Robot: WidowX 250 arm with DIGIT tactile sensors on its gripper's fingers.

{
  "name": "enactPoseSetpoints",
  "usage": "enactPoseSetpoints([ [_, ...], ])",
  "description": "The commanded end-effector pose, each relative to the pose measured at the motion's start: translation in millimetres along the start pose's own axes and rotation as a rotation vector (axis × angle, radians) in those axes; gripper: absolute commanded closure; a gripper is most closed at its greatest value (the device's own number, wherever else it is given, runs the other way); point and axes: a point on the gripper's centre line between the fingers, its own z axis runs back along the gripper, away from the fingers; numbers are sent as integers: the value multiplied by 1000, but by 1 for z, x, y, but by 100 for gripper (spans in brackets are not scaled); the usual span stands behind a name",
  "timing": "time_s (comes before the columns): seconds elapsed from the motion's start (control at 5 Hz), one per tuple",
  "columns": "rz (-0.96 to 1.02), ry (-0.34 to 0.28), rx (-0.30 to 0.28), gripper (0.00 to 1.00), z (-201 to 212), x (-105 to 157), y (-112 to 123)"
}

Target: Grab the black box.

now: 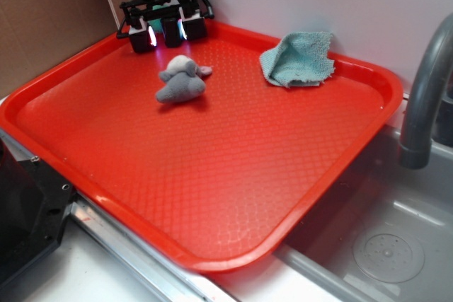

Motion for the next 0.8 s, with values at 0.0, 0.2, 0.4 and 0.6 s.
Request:
enactPoseSetpoints([
  [0.0,-15,-117,-79,42,8,19,-11],
  [0.2,-48,-125,-102,100,7,18,-11],
  [0.4,-56,-136,-99,100,8,15,-11],
  [0.6,-63,-143,-106,100,8,14,-10],
])
